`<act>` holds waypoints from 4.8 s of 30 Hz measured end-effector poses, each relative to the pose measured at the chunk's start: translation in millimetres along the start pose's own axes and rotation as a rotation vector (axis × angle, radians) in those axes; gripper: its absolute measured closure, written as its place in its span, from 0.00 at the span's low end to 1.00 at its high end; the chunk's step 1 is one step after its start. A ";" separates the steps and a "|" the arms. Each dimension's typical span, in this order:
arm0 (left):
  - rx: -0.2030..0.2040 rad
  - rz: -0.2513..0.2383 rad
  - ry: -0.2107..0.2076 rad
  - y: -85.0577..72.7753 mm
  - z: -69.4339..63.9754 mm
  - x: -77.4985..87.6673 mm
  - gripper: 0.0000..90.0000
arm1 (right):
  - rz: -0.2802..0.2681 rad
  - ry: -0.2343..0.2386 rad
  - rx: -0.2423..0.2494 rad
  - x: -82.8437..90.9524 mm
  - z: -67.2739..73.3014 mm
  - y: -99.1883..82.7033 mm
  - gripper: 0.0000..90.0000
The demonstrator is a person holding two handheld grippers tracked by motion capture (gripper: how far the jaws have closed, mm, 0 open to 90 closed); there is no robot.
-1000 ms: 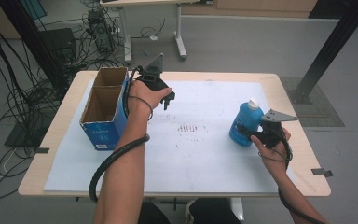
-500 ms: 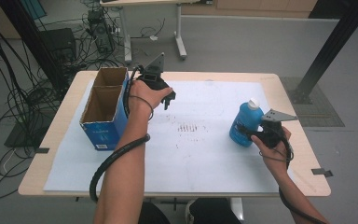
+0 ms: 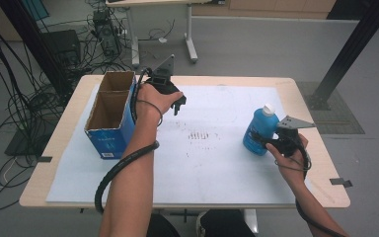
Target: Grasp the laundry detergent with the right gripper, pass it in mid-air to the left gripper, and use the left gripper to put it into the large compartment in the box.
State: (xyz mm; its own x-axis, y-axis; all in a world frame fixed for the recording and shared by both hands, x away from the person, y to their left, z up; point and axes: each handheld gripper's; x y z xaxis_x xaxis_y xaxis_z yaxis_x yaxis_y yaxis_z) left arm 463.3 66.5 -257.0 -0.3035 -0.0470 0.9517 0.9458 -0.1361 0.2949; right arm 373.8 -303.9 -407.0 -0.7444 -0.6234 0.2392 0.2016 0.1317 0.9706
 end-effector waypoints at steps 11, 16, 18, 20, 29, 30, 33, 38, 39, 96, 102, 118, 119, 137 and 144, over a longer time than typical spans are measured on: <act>-0.003 -0.005 -0.002 1.9 -1.4 1.5 0.07 | 0.000 0.001 -0.003 -0.1 -0.2 0.1 0.47; -0.006 0.000 0.003 1.6 -1.5 0.6 0.07 | -0.003 0.004 0.000 0.2 -0.5 -0.4 0.47; -0.009 0.002 0.004 1.5 -1.3 0.6 0.07 | -0.004 0.004 -0.001 0.2 -0.6 -0.5 0.48; -0.011 0.003 0.005 1.4 -1.2 0.6 0.07 | -0.005 0.005 -0.001 0.2 -0.7 -0.6 0.48; -0.012 -0.001 0.004 1.9 -2.7 1.1 0.07 | -0.007 0.005 -0.001 0.4 -0.8 -0.8 0.48; -0.012 -0.001 0.004 1.9 -2.7 1.1 0.07 | -0.008 0.006 -0.001 0.4 -0.8 -0.9 0.48; -0.010 0.000 0.004 2.1 -3.4 1.3 0.07 | -0.007 0.007 0.000 0.4 -0.9 -0.8 0.48; -0.013 0.000 0.003 2.3 -3.6 2.3 0.07 | -0.008 0.007 0.002 0.4 -0.8 -1.0 0.48; -0.010 0.000 0.004 2.3 -3.7 2.5 0.07 | -0.008 0.007 0.002 0.5 -0.8 -1.0 0.48; -0.024 -0.018 -0.015 5.1 -5.3 13.5 0.07 | 0.011 0.010 -0.002 0.5 -1.2 1.6 0.48; -0.026 -0.029 -0.027 4.1 -4.3 19.7 0.07 | 0.011 0.008 -0.007 1.1 -0.8 1.9 0.49; -0.092 -0.054 -0.063 1.1 0.1 49.7 0.07 | 0.031 0.014 -0.052 8.0 -8.3 24.6 0.49; -0.102 -0.055 -0.065 0.8 0.9 52.0 0.07 | 0.034 0.013 -0.054 8.5 -8.9 27.2 0.49; -0.306 -0.079 -0.120 8.0 4.7 86.4 0.07 | 0.062 0.059 -0.066 -5.4 -21.8 82.7 0.49; -0.409 -0.097 -0.150 17.6 3.7 102.4 0.07 | 0.078 0.130 -0.059 -31.8 -20.8 107.5 0.49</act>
State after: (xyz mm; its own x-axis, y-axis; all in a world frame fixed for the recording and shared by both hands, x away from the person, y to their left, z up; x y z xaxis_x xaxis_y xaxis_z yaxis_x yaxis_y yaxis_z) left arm 449.3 62.9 -154.1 -0.3396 0.1252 0.9322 0.7813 -0.5142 0.3537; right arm 432.4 -285.9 -310.9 -0.6373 -0.7077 0.3049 0.2955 0.1410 0.9449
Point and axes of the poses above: each handheld gripper's, and its own axes: x roughly backward along the jaws, y roughly out of its top, z roughly to its left, and after that the axes turned 12 degrees about -z, right-handed
